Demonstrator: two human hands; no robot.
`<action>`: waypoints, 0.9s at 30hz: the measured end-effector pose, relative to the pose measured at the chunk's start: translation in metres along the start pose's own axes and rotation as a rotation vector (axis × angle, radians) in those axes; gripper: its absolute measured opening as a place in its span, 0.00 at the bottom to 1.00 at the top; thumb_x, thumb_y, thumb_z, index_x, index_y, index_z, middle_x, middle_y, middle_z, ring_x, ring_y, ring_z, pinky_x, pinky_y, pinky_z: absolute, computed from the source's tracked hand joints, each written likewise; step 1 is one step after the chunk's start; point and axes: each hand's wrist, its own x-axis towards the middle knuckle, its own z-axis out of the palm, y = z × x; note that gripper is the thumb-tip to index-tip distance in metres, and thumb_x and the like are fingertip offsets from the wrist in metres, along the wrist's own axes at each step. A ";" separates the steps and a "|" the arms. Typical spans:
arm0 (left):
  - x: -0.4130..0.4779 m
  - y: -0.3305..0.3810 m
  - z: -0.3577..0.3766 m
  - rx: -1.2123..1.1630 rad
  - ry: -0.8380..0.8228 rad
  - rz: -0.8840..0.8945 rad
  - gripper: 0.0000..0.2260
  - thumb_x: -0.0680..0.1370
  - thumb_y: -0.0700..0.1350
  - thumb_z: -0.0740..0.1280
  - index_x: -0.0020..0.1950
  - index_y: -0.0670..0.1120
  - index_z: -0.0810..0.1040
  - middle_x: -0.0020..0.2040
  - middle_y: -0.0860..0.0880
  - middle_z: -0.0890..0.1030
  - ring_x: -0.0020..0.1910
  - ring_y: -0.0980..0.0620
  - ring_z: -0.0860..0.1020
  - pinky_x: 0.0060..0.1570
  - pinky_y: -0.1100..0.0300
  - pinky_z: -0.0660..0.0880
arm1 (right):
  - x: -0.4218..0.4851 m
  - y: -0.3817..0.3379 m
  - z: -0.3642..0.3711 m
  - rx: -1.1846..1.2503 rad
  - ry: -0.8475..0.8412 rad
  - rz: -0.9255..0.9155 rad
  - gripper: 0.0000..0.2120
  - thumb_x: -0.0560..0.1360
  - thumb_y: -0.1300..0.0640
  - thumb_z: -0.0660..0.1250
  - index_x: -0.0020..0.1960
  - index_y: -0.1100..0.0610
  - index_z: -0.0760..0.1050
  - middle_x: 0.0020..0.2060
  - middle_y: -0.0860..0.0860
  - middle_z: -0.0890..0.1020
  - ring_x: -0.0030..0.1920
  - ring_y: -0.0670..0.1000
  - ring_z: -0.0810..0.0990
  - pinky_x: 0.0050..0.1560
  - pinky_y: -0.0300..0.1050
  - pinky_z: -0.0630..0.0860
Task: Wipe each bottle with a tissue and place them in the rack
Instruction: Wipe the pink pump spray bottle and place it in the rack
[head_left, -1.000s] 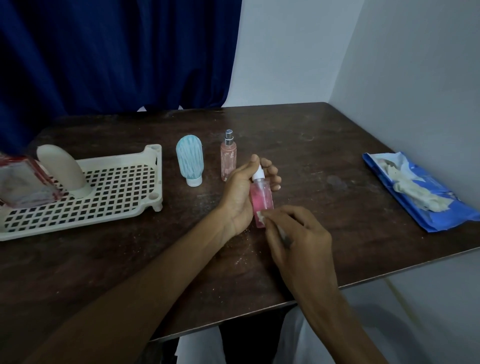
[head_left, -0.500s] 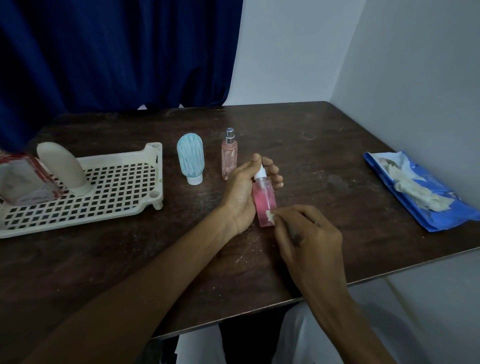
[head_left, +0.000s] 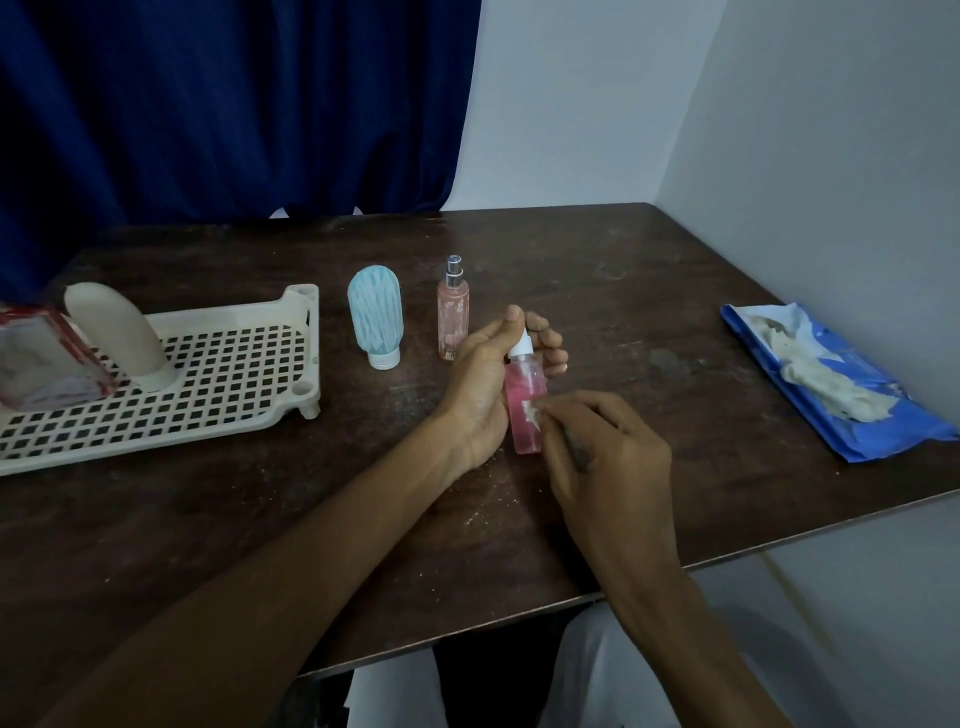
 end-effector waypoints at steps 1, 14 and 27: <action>0.000 0.000 0.000 0.000 -0.004 0.001 0.13 0.85 0.46 0.58 0.47 0.41 0.76 0.38 0.46 0.81 0.36 0.51 0.80 0.44 0.57 0.80 | 0.000 -0.003 0.002 0.005 -0.001 -0.006 0.06 0.72 0.66 0.75 0.49 0.60 0.85 0.45 0.52 0.82 0.43 0.47 0.80 0.45 0.37 0.76; 0.001 0.000 -0.001 0.020 -0.010 0.016 0.14 0.85 0.46 0.57 0.48 0.40 0.77 0.38 0.46 0.82 0.36 0.51 0.81 0.44 0.57 0.80 | -0.005 -0.002 0.003 -0.060 0.016 -0.089 0.11 0.77 0.59 0.64 0.52 0.59 0.85 0.49 0.52 0.85 0.48 0.49 0.82 0.50 0.37 0.77; 0.002 -0.002 0.000 0.020 -0.014 0.023 0.14 0.85 0.46 0.57 0.48 0.40 0.77 0.38 0.45 0.82 0.37 0.50 0.82 0.45 0.56 0.80 | -0.011 0.002 0.001 -0.059 0.029 -0.140 0.11 0.76 0.60 0.65 0.51 0.60 0.85 0.49 0.53 0.85 0.47 0.50 0.82 0.51 0.36 0.77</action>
